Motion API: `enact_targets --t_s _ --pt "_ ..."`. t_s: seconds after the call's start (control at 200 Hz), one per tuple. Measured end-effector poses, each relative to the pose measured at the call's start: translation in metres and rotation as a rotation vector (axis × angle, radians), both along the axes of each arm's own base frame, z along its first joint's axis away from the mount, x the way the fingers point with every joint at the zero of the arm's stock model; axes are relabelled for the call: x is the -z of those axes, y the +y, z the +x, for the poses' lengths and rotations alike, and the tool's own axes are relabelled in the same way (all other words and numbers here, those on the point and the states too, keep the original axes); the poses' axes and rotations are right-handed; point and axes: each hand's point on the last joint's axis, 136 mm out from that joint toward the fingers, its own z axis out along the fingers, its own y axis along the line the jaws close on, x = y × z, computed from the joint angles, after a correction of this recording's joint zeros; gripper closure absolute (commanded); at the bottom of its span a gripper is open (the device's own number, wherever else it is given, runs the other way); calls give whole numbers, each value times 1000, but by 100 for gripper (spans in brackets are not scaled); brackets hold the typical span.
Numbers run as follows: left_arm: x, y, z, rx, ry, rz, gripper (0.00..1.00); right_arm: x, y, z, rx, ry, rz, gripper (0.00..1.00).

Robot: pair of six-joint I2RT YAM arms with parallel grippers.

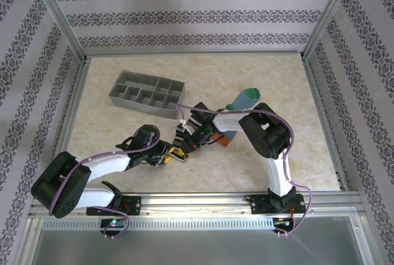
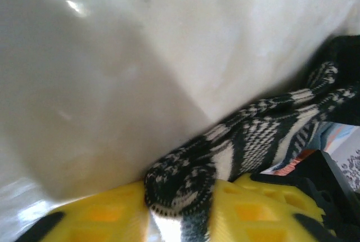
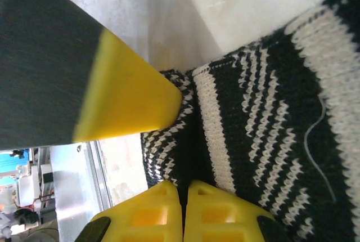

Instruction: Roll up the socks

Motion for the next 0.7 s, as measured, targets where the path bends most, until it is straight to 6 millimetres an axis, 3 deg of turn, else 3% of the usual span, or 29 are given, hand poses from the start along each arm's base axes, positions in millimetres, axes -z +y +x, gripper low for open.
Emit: enact_targets --t_s 0.07,0.12,0.265,0.395,0.515,0.565,0.704 --pt "-2 -7 9 4 -16 -14 100 0 -2 -1 3 13 -9 100" --pt "-6 -12 17 12 -32 -25 100 0 -5 -1 6 20 -14 100" --pt "-8 -14 17 12 7 -8 100 -2 -11 1 8 -90 -36 77" --pt "-10 -13 7 22 90 29 100 -10 -23 -8 -9 -346 -61 64" --pt "-10 -7 -1 21 159 70 100 -27 -37 -27 -60 -702 -81 48" --pt "-10 -6 -4 22 179 80 100 -37 -36 -38 -96 -843 -69 43" --pt "-10 -3 -10 22 212 100 100 -49 -18 -53 -185 -1139 -88 42"
